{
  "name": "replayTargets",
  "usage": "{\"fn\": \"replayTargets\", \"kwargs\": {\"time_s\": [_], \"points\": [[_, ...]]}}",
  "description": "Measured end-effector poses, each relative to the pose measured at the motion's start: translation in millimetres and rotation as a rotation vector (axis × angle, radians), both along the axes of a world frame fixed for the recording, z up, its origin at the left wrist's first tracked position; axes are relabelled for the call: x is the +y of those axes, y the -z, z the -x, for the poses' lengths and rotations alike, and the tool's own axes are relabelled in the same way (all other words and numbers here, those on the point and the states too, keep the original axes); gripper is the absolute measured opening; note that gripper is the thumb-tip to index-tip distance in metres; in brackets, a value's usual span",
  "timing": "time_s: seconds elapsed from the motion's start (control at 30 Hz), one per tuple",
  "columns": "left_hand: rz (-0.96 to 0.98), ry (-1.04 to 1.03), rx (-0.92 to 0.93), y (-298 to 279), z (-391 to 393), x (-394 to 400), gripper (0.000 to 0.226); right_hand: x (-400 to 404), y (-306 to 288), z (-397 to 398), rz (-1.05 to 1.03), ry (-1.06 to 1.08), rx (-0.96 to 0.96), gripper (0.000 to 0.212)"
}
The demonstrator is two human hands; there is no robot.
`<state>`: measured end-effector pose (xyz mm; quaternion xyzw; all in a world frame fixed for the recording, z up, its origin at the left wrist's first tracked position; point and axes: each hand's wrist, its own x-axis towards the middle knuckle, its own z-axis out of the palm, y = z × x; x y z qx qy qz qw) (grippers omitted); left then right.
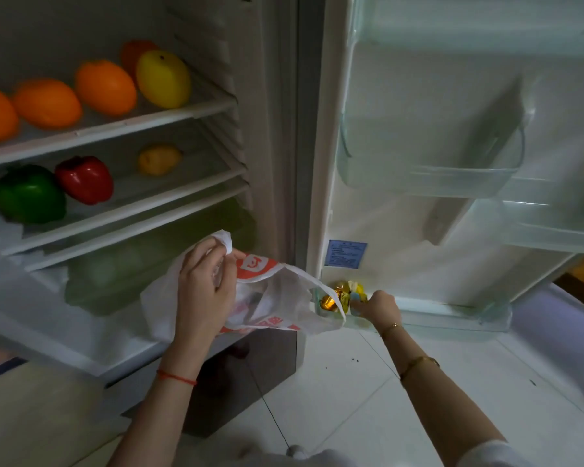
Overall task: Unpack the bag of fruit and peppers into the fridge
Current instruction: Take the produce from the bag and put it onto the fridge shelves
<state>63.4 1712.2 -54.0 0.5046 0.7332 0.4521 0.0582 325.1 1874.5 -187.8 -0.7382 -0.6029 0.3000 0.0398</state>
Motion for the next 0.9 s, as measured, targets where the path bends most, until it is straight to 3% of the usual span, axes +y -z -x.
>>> {"fn": "replayTargets", "kwargs": {"time_s": [0.13,0.2,0.3,0.4,0.5,0.57,0.67,0.77,0.9], "points": [[-0.005,-0.005,-0.014,2,0,-2,0.031,-3,-5,-3,-0.018,-0.039,-0.074,0.049],[-0.011,-0.017,-0.013,2,0,-2,0.03,-5,-13,-2,-0.134,-0.07,-0.082,0.048],[-0.011,-0.036,-0.018,2,-1,-3,0.032,-15,-32,11,-0.31,-0.142,0.17,0.038],[-0.012,-0.037,-0.023,-1,-3,-5,0.033,-29,-47,28,-0.183,-0.313,0.284,0.042],[-0.024,-0.052,-0.01,-4,-3,-9,0.027,-37,-43,40,-0.085,-0.486,0.06,0.048],[-0.019,-0.075,-0.007,-6,-2,-12,0.026,-39,-43,47,-0.096,-0.535,0.015,0.035],[0.011,-0.136,-0.023,-7,3,-20,0.031,-44,-60,61,-0.156,-0.599,0.109,0.009],[-0.016,-0.212,-0.029,-12,7,-35,0.035,-45,-84,76,-0.243,-0.694,0.185,0.011],[-0.146,-0.358,0.009,-26,5,-65,0.018,-45,-110,102,-0.305,-0.779,0.273,0.017]]}}
